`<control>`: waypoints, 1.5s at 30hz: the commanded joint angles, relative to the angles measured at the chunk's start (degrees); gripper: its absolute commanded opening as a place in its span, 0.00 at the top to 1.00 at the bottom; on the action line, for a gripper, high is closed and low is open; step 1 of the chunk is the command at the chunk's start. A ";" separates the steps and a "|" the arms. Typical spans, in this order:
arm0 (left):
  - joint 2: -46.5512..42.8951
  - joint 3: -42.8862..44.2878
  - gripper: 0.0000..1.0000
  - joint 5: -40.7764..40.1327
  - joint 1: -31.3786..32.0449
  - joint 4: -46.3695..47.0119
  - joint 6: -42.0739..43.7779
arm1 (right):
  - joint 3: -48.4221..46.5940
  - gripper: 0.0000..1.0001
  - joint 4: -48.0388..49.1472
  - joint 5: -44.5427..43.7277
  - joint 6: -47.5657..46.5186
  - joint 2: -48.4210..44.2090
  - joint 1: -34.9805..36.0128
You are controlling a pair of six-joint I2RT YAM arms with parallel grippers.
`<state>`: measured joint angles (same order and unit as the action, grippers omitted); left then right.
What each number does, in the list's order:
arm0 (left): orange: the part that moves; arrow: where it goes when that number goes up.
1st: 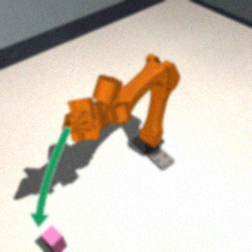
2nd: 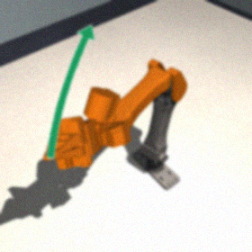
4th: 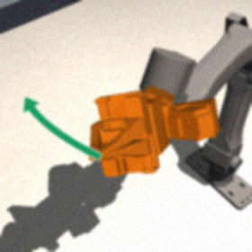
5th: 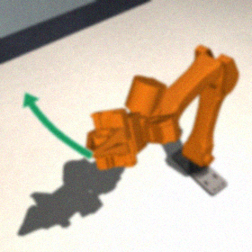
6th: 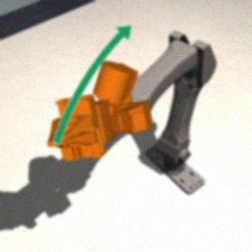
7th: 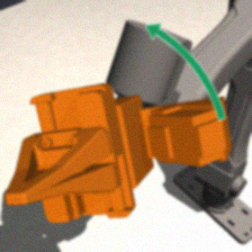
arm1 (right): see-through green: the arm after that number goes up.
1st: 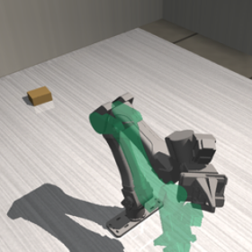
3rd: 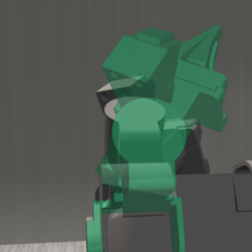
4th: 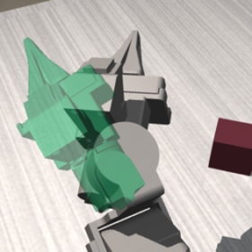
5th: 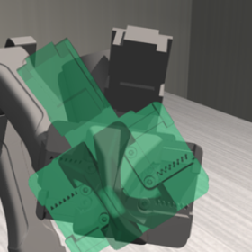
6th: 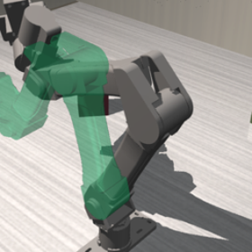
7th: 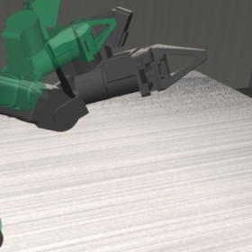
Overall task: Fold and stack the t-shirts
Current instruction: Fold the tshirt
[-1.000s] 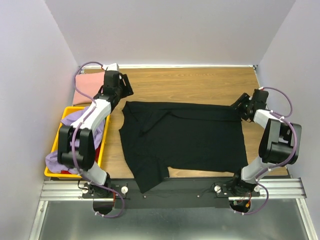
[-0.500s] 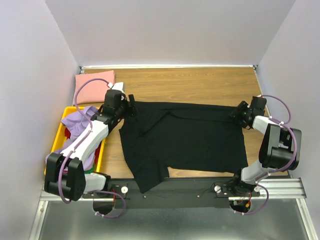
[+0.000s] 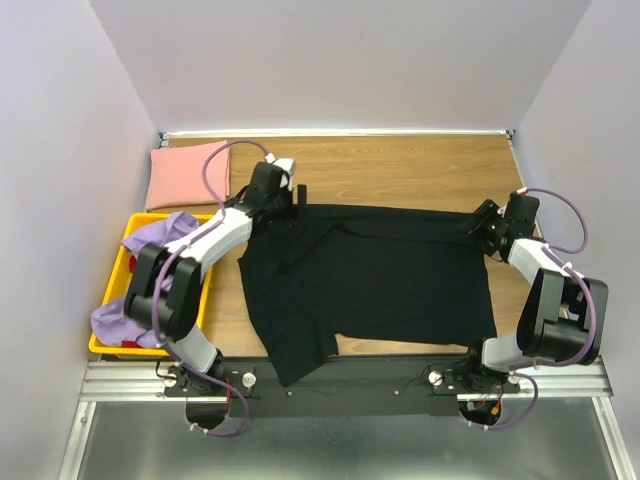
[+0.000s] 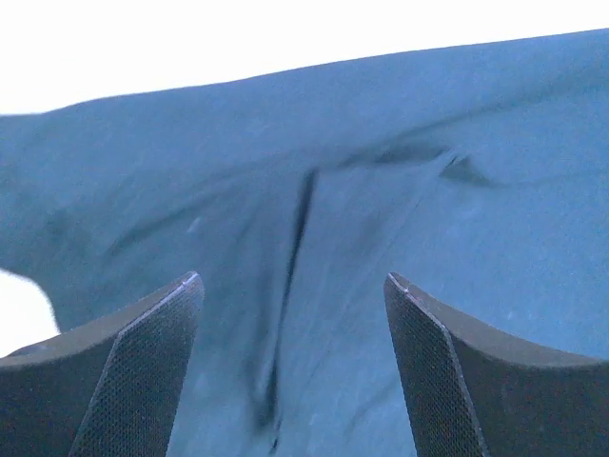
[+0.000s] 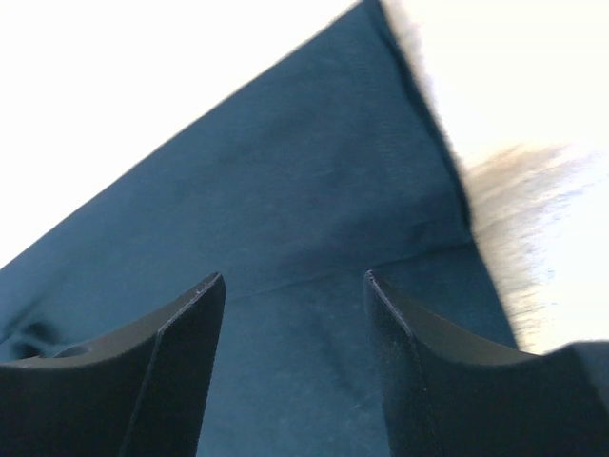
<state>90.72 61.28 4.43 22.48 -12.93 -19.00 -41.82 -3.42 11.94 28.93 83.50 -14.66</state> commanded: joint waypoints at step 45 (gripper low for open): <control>13.35 5.62 0.45 16.84 14.78 2.12 -3.23 | 1.83 0.25 -1.24 12.84 -1.59 -4.76 -0.20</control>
<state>107.63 69.49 19.53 35.11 -11.40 -20.34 -40.16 -3.62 21.54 28.40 79.59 -14.66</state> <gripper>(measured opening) 0.508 0.745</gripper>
